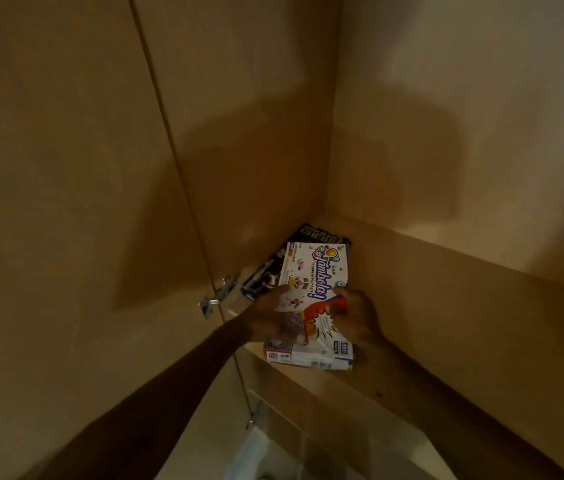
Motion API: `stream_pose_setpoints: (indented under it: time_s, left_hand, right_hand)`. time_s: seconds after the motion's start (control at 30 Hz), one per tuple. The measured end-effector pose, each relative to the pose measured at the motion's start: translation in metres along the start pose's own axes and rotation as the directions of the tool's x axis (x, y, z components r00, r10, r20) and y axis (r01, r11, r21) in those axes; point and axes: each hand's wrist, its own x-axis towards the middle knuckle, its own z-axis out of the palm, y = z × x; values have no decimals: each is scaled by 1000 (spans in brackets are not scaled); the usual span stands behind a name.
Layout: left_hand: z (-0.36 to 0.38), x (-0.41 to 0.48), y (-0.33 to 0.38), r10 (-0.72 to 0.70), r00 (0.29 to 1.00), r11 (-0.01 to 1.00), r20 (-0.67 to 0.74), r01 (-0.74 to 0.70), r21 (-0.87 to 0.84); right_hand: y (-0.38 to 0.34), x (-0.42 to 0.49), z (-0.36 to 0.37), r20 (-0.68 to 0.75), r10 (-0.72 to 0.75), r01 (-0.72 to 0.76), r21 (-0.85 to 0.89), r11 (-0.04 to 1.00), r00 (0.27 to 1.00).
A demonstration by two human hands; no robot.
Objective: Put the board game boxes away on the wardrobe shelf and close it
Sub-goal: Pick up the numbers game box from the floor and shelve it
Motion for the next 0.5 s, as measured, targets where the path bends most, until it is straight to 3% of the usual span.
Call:
stream_pose_setpoints:
  time_s: [0.1, 0.17, 0.33, 0.5]
  left_hand:
    - [-9, 15, 6, 9, 988, 978, 154, -40, 204]
    - [-17, 28, 8, 3, 990, 969, 139, -37, 246]
    - [-41, 52, -6, 193, 969, 845, -155, -84, 528]
    - [-27, 43, -9, 375, 825, 741, -423, 8, 672]
  right_hand:
    - [1, 24, 0, 2, 21, -21, 3, 1000, 1000]
    - [1, 37, 0, -3, 11, -11, 7, 1000, 1000]
    - [-2, 51, 3, 12, -126, 126, 0, 992, 992]
    - [-2, 42, 14, 151, -234, 233, 24, 972, 961]
